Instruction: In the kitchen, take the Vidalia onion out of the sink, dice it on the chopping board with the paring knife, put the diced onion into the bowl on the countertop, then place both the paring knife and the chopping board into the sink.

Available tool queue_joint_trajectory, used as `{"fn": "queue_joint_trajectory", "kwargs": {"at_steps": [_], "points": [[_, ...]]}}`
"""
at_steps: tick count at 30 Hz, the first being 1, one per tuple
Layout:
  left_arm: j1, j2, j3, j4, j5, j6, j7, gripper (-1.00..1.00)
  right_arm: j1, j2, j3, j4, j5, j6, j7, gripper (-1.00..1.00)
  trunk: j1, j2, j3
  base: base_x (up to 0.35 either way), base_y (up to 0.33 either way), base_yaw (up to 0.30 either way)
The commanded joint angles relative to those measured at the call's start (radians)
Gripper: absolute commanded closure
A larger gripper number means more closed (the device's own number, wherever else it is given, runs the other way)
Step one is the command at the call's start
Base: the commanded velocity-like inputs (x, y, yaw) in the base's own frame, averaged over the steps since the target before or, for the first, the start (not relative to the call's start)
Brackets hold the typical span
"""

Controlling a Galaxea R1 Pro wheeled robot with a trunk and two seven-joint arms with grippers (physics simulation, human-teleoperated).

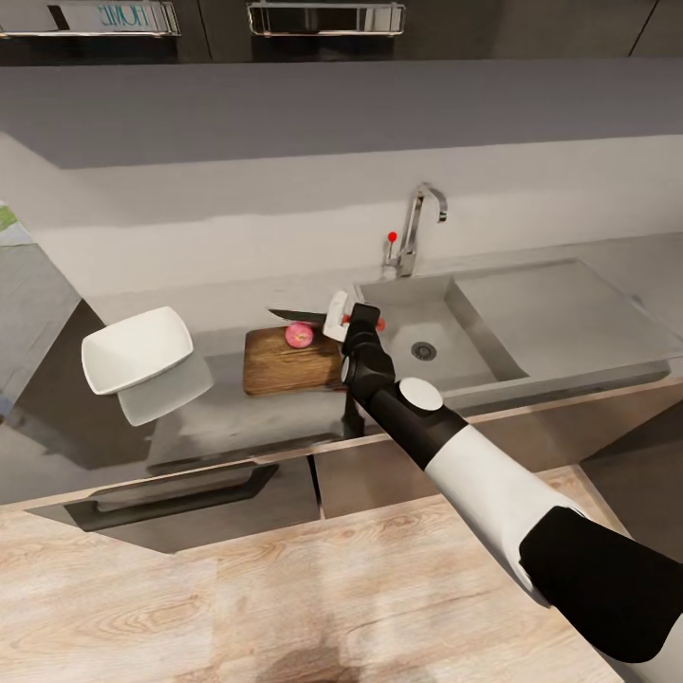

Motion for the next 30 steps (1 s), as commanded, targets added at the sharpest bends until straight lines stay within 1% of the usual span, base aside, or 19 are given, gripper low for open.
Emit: {"fn": "queue_joint_trajectory", "kwargs": {"at_steps": [1, 30], "points": [[-0.001, 0.000, -0.008, 0.004, 0.010, -0.006, -0.005, -1.00, -0.001, 0.000, 0.002, 0.005, 0.011, 0.005, 0.009, 1.00, 0.001, -0.002, -0.001, 0.000, 0.000, 0.000], [-0.001, 0.000, -0.008, 0.004, 0.010, -0.006, -0.005, -1.00, -0.001, 0.000, 0.003, 0.053, 0.011, 0.005, 0.009, 1.00, 0.001, -0.002, -0.001, 0.000, 0.000, 0.000]]}}
